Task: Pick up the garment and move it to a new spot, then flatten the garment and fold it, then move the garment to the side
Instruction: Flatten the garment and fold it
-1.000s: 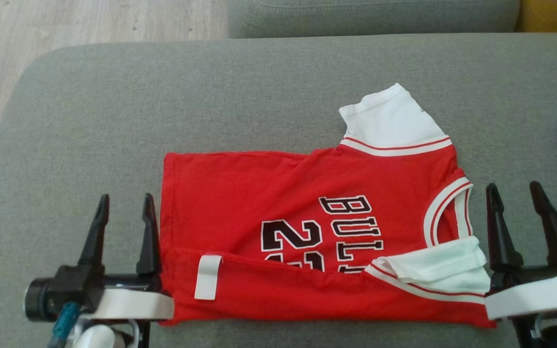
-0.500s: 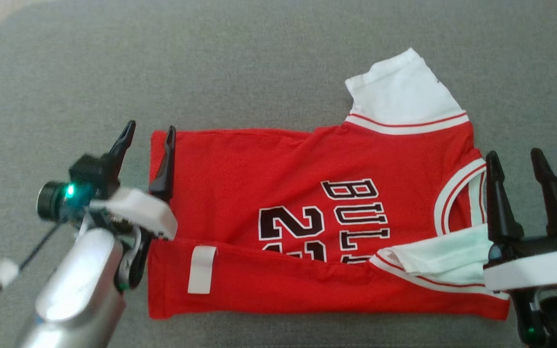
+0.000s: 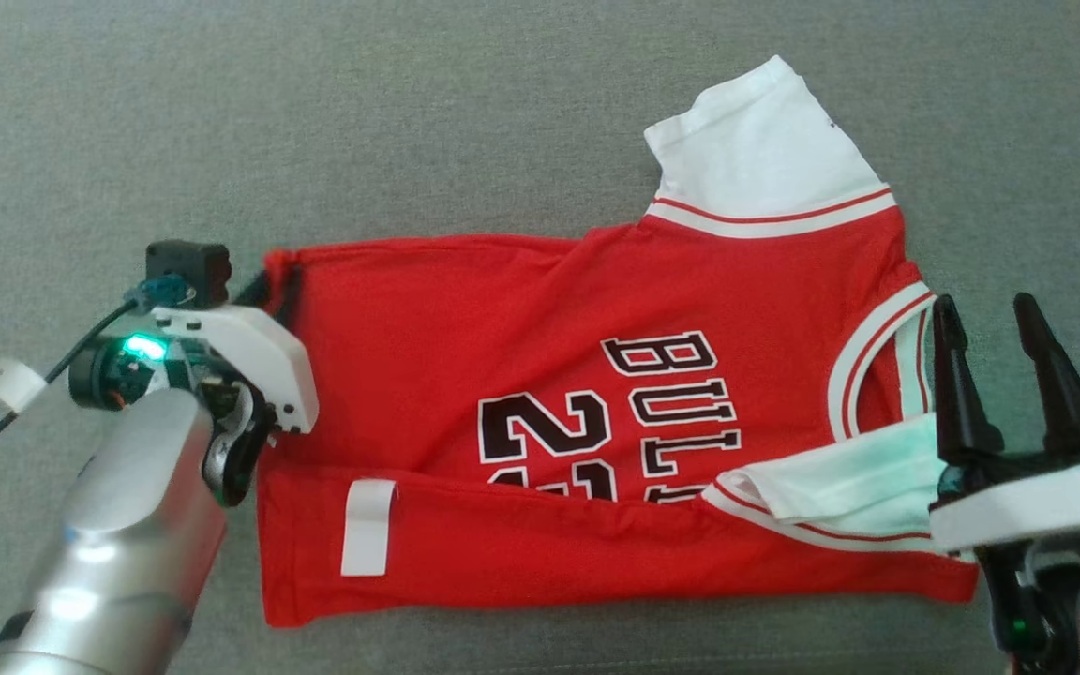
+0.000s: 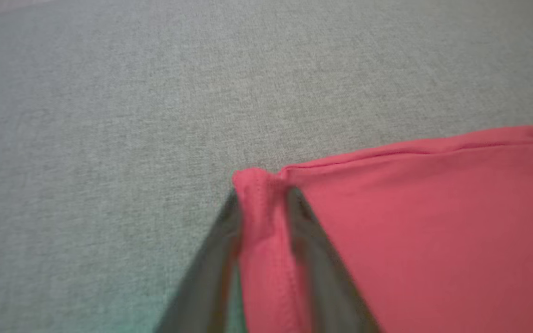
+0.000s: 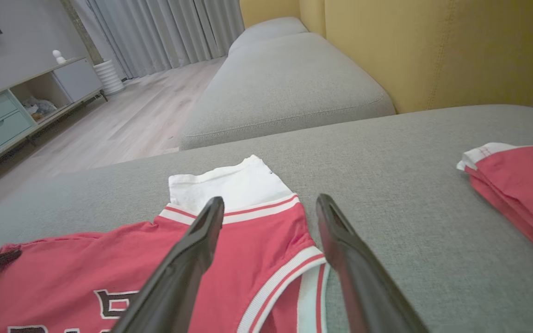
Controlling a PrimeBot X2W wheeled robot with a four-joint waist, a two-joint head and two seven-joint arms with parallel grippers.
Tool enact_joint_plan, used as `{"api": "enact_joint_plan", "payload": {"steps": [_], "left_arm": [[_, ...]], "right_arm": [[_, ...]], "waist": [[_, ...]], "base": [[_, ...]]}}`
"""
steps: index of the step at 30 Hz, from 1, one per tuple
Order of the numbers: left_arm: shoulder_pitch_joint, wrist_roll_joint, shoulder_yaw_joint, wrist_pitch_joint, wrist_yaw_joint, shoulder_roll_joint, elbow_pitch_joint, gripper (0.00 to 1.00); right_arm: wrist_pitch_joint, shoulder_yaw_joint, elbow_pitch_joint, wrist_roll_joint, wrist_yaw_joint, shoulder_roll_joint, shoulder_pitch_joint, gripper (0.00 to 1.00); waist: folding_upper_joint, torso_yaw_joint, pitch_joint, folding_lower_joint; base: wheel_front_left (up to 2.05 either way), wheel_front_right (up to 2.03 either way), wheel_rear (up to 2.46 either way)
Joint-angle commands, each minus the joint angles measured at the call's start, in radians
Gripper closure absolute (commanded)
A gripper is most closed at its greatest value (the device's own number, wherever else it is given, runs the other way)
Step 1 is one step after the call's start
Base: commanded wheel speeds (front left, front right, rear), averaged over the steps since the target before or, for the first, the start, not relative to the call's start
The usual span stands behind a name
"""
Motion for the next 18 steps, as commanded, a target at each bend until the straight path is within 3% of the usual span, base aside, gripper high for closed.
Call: {"api": "enact_joint_plan", "payload": {"steps": [1, 5, 12, 18], "left_arm": [[0.002, -0.009, 0.013, 0.008, -0.004, 0.024, 0.012, 1.0], [-0.016, 0.004, 0.008, -0.035, -0.006, 0.027, 0.026, 1.0], [-0.066, 0.006, -0.004, -0.078, -0.019, -0.013, 0.03, 1.0], [-0.102, -0.002, -0.013, -0.095, -0.033, -0.049, 0.047, 1.0]], "right_arm": [[0.004, 0.021, -0.018, -0.002, -0.001, -0.01, -0.058, 0.0], [0.03, 0.03, 0.066, 0.011, -0.001, -0.05, -0.153, 0.0], [0.045, 0.064, 0.371, 0.089, -0.001, -0.172, -0.407, 0.0], [0.063, 0.143, 0.581, 0.126, -0.001, -0.229, -0.586, 0.0]], "waist": [[0.0, -0.002, -0.001, 0.0], [0.0, 0.001, 0.001, 0.0], [0.0, 0.064, 0.023, 0.0], [0.0, 0.114, 0.053, 0.0]], "base": [[0.0, 0.0, 0.0], [0.0, 0.0, 0.0], [0.0, 0.0, 0.0], [0.0, 0.0, 0.0]]}}
